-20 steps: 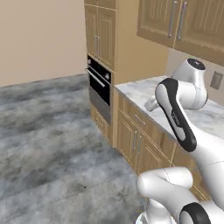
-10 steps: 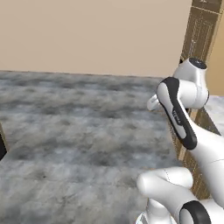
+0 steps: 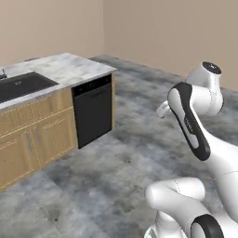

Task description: Retrieve the chicken drumstick from the fridge and place it on the saucepan with marinade on the stove.

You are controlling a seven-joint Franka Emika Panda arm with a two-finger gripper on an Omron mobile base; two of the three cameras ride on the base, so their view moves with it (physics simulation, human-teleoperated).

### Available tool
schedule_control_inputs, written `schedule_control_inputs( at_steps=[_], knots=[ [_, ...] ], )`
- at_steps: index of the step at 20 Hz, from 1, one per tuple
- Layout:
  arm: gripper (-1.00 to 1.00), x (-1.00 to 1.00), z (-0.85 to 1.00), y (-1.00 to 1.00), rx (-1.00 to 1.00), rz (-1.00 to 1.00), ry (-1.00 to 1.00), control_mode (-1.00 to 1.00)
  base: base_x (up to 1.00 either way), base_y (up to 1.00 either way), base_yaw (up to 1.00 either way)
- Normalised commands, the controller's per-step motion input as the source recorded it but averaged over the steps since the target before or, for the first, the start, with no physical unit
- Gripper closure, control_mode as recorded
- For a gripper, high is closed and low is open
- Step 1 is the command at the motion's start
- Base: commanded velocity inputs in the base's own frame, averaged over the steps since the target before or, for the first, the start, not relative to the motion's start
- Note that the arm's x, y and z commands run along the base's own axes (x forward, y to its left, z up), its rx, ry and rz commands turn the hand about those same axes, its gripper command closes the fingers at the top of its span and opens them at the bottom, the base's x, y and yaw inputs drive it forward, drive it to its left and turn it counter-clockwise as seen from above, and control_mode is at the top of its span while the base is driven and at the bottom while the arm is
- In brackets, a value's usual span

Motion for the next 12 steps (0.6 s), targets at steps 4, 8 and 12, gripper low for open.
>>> schedule_control_inputs(
  at_steps=[4, 8, 12],
  knots=[
    [-1.00, 0.00, 0.00, 0.00, 0.00, 0.00, 0.00, 1.00, 0.00, 0.00, 1.00],
    [-1.00, 0.00, 0.00, 0.00, 0.00, 0.00, 0.00, 1.00, 0.00, 0.00, 1.00],
    [-1.00, 0.00, 0.00, 0.00, 0.00, 0.00, 0.00, 1.00, 0.00, 0.00, 1.00]
  ],
)
